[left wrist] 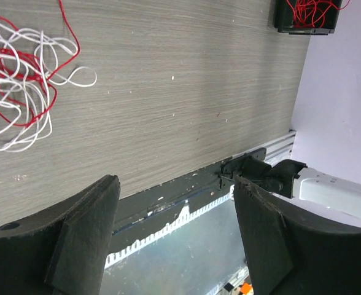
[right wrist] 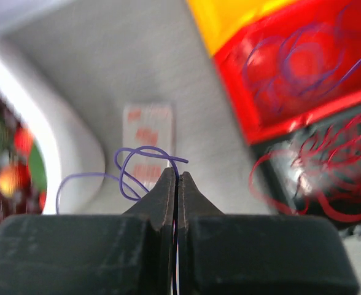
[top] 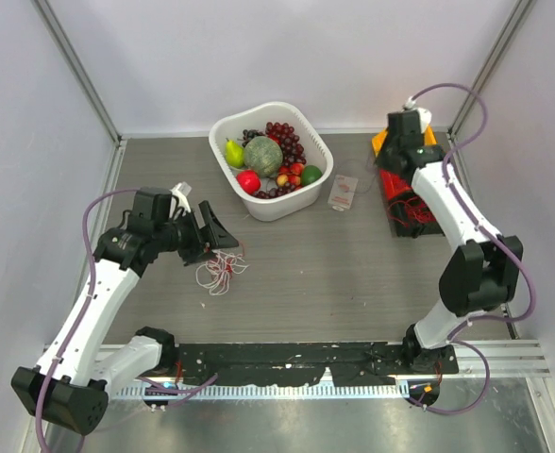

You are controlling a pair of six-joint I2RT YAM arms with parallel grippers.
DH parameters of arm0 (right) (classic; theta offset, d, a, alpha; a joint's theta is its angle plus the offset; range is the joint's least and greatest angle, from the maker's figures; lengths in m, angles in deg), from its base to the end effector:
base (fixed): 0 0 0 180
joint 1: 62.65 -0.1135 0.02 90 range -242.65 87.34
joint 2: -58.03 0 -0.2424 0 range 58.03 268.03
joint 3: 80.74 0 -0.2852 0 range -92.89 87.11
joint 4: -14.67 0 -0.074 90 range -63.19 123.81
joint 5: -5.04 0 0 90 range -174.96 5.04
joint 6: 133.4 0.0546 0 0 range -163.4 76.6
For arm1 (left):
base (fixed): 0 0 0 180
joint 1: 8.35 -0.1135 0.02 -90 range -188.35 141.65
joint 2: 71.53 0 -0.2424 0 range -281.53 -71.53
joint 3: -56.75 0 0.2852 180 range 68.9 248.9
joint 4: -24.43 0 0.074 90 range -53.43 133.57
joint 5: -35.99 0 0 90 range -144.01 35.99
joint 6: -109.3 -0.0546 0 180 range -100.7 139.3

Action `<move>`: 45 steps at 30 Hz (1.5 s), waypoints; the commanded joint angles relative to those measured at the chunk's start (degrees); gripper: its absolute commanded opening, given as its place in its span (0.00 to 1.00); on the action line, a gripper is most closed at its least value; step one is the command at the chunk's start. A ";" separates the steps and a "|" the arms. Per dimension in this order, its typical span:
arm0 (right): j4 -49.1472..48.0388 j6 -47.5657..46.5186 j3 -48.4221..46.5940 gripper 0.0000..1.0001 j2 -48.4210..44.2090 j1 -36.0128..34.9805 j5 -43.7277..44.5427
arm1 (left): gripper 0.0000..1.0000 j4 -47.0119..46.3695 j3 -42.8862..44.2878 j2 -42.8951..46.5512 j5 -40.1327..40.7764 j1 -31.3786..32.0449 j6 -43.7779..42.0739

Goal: Untangle the cables

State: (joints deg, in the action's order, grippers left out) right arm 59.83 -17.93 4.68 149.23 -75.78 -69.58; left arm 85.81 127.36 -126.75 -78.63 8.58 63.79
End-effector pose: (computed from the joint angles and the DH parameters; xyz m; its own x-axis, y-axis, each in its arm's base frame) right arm 0.3969 0.0777 0.2883 -0.5972 0.2865 -0.7492 0.2552 0.9534 0.1611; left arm 0.2255 -0.0924 0.2994 -0.8704 -0.4010 -0.2857 -0.0958 0.7071 -0.7006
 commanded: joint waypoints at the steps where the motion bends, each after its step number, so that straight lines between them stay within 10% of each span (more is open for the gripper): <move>1: -2.26 -1.04 -11.13 0.01 9.84 8.72 0.36 | 0.79 1.56 4.73 -1.20 -1.31 0.21 -4.14; 18: -0.06 -18.62 -30.76 0.01 35.53 18.92 6.68 | 0.79 3.94 3.77 1.70 0.81 0.21 -4.76; 29: 1.09 -19.85 -29.63 0.02 36.24 19.28 15.22 | 0.79 3.68 3.51 0.91 -1.56 0.21 -5.20; 39: 9.87 -14.75 -35.34 0.47 33.10 18.49 6.51 | 0.80 4.38 1.84 1.52 3.95 0.21 -2.92; 45: 13.04 -11.32 -31.31 0.53 24.66 18.22 4.66 | 0.79 8.94 -0.44 0.47 15.64 0.21 -2.21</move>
State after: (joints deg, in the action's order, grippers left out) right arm 70.67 -32.25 -27.93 185.18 -57.03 -63.07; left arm 91.36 127.99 -125.88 -71.66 8.64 60.95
